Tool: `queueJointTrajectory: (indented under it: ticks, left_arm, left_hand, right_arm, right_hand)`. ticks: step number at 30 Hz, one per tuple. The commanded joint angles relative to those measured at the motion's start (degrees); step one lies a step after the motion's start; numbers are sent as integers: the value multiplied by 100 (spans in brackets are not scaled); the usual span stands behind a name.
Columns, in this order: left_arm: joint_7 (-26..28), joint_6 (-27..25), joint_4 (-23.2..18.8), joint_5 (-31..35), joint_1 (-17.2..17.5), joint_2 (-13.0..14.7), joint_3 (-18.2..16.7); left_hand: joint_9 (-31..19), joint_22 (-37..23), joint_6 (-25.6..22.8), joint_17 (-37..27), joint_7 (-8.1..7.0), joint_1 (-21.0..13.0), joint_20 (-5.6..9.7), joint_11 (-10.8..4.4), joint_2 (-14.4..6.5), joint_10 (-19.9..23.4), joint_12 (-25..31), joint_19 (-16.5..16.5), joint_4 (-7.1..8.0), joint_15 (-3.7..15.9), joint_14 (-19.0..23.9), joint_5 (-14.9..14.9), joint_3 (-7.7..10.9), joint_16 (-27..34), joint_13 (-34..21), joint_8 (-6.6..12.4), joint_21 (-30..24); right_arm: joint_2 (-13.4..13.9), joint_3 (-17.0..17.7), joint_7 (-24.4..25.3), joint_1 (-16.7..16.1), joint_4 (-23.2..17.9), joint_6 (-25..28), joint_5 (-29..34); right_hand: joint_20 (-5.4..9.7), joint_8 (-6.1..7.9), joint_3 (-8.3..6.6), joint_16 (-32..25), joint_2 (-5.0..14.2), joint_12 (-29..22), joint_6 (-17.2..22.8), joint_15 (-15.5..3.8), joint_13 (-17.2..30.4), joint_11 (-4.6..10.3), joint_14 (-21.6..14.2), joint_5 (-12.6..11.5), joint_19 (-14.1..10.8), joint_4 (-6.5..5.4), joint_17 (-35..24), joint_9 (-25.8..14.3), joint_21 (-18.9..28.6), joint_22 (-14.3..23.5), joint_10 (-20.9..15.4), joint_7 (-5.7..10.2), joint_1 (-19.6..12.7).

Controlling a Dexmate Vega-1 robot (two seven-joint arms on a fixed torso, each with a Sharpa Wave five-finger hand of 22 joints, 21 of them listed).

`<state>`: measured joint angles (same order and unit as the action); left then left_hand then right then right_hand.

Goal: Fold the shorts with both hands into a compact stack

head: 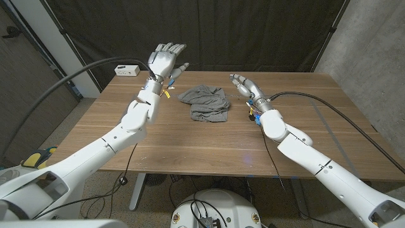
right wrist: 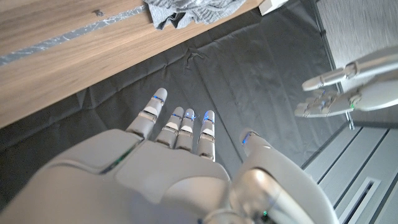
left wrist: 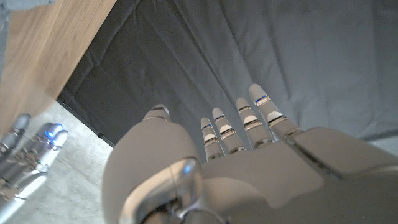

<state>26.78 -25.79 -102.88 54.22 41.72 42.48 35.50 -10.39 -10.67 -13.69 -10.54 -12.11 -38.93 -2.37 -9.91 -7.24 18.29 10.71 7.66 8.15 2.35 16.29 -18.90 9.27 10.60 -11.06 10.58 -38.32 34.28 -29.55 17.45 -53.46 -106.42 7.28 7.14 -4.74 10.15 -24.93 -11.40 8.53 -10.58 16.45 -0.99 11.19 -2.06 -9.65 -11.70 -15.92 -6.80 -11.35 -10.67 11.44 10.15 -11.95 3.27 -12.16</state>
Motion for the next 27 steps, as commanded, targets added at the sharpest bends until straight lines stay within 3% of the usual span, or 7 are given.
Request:
queueJointTrajectory:
  ticks: [1,7,8,12,22,25,27]
  left_arm:
    - [-156,416,-343,-1824,424,-108,-747]
    - [-480,899,-359,-3483,630,-350,-1325]
    - [-486,965,-324,-3657,643,-379,-1368]
    - [-477,1008,-264,-3930,650,-347,-1364]
    - [-1099,1668,150,-5905,797,-501,-1861]
    - [-1443,1869,329,-6688,829,-557,-2054]
    - [-1591,2010,433,-6987,835,-532,-2095]
  left_hand:
    - [-15,-15,-34,-4,132,52,-49,90,-19,9,35,-49,-5,607,-17,17,-20,3,-17,20,39]
    - [-7,-27,-163,8,379,-18,-172,243,-117,87,91,-241,-100,418,63,85,72,42,-17,51,123]
    - [-5,-35,-172,6,441,-38,-220,369,-160,67,90,-308,-129,306,26,132,116,33,-19,46,151]
    - [-3,-45,-183,3,551,-55,-302,439,-207,54,94,-412,-154,197,30,192,168,43,-21,40,190]
    - [-2,-65,-187,-12,759,-7,-427,585,-279,99,121,-500,-134,5,71,313,237,68,-25,30,218]
    - [-1,-75,-189,-20,844,32,-463,670,-304,52,107,-555,-109,-74,12,367,264,53,-28,26,234]
    - [-2,-93,-131,-30,934,118,-533,851,-326,-80,72,-686,-60,-225,-204,468,306,0,-32,1,274]
  right_arm:
    - [16,306,75,-144,196,-647,-975]
    - [15,386,129,-227,220,-819,-1220]
    - [22,397,134,-240,201,-799,-1253]
    - [-4,440,159,-280,224,-878,-1412]
    - [-138,553,131,-373,376,-1273,-1903]
    - [-166,601,64,-420,445,-1483,-2081]
    - [-148,633,33,-458,457,-1564,-2154]
  right_hand:
    - [-5,25,6,20,26,-25,-8,23,15,-41,28,4,2,44,-25,-12,2,9,-35,-14,-50]
    - [-20,46,15,-14,31,-53,14,75,16,-54,-4,19,-2,60,-39,-11,6,10,-81,-37,-55]
    - [-23,47,15,-17,33,-53,15,80,16,-60,-6,20,-3,62,-40,-11,7,11,-80,-40,-57]
    - [-45,58,17,-33,35,-66,30,106,16,-83,-22,27,-14,77,-45,-11,13,12,-106,-54,-66]
    - [-82,64,21,-78,27,-80,26,186,16,-104,-113,41,-58,96,-50,-9,33,15,-131,-88,-75]
    - [-84,65,27,-80,11,-80,23,203,16,-132,-119,46,-59,104,-50,-9,33,16,-130,-98,-76]
    - [-96,66,44,-77,-18,-80,22,225,17,-153,-109,54,-55,106,-51,-9,32,17,-128,-116,-65]
